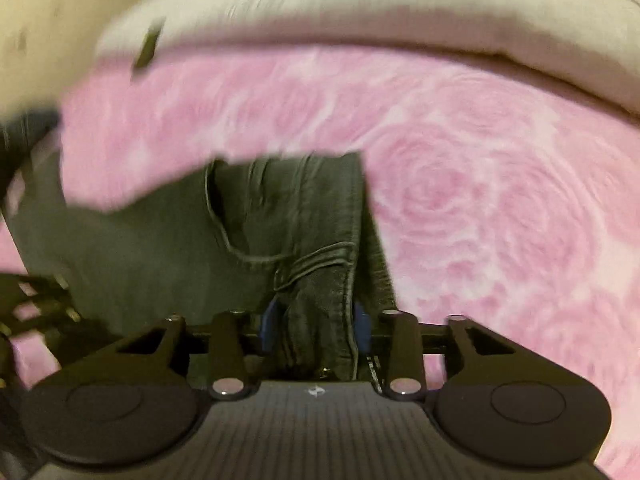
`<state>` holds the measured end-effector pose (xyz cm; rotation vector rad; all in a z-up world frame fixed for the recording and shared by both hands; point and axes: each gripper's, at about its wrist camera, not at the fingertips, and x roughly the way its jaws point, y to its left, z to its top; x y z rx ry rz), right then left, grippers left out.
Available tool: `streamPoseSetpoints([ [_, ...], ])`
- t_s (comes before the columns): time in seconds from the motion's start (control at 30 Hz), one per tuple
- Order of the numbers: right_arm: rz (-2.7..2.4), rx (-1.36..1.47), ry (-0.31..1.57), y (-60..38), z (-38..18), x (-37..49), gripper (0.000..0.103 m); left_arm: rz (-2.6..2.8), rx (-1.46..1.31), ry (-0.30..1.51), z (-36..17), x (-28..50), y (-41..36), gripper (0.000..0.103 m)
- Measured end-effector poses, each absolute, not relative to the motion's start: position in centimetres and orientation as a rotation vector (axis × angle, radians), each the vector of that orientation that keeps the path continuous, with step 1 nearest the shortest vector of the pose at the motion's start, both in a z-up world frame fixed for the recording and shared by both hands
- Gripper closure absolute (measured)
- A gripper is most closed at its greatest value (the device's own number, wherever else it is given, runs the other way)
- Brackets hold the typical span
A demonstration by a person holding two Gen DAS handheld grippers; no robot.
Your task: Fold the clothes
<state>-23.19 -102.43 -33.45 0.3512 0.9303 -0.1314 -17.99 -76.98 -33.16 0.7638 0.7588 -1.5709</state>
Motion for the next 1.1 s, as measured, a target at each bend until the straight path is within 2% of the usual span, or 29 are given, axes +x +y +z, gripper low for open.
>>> streamPoseSetpoints([
  [0.13, -0.222, 0.494, 0.864, -104.8, -32.8, -28.8, 0.057, -1.574, 0.65, 0.772, -32.0, -16.6, -77.1, 0.035],
  [0.27, -0.17, 0.523, 0.918, -104.3, -34.5, -31.2, 0.06, -1.578, 0.687, 0.769, -32.8, -17.0, -79.3, 0.035],
  [0.33, -0.127, 0.468, 0.982, -103.2, -35.5, -30.6, 0.07, -1.569, 0.759, 0.777, -34.0, -17.5, -80.4, 0.035],
  [0.4, -0.114, 0.345, 1.037, -101.6, -36.3, -30.1, 0.075, -1.57, 0.796, 0.784, -35.0, -17.8, -80.8, 0.032],
  [0.5, -0.14, 0.252, 1.049, -100.2, -35.7, -30.3, 0.089, -1.586, 0.793, 0.769, -35.0, -17.9, -80.8, 0.032],
  [0.63, -0.157, 0.22, 0.964, -99.5, -32.6, -31.8, 0.094, -1.578, 0.753, 0.7, -33.7, -17.5, -80.2, 0.032],
  [0.77, -0.175, 0.212, 0.897, -99.6, -31.5, -31.4, 0.094, -1.512, 0.8, 0.713, -34.9, -16.9, -80.9, 0.031],
  [0.9, -0.202, 0.25, 0.972, -100.4, -35.7, -29.8, 0.091, -1.491, 0.822, 0.722, -35.2, -16.7, -80.9, 0.031],
  [0.97, -0.241, 0.279, 0.963, -100.5, -36.1, -30.0, 0.089, -1.493, 0.822, 0.707, -34.5, -16.7, -80.4, 0.031],
  [1.03, -0.294, 0.301, 0.932, -100.3, -35.5, -30.7, 0.074, -1.478, 0.815, 0.699, -33.2, -16.0, -78.5, 0.031],
  [1.1, -0.349, 0.283, 0.895, -99.4, -33.8, -32.1, 0.072, -1.453, 0.804, 0.702, -32.0, -15.2, -76.6, 0.031],
])
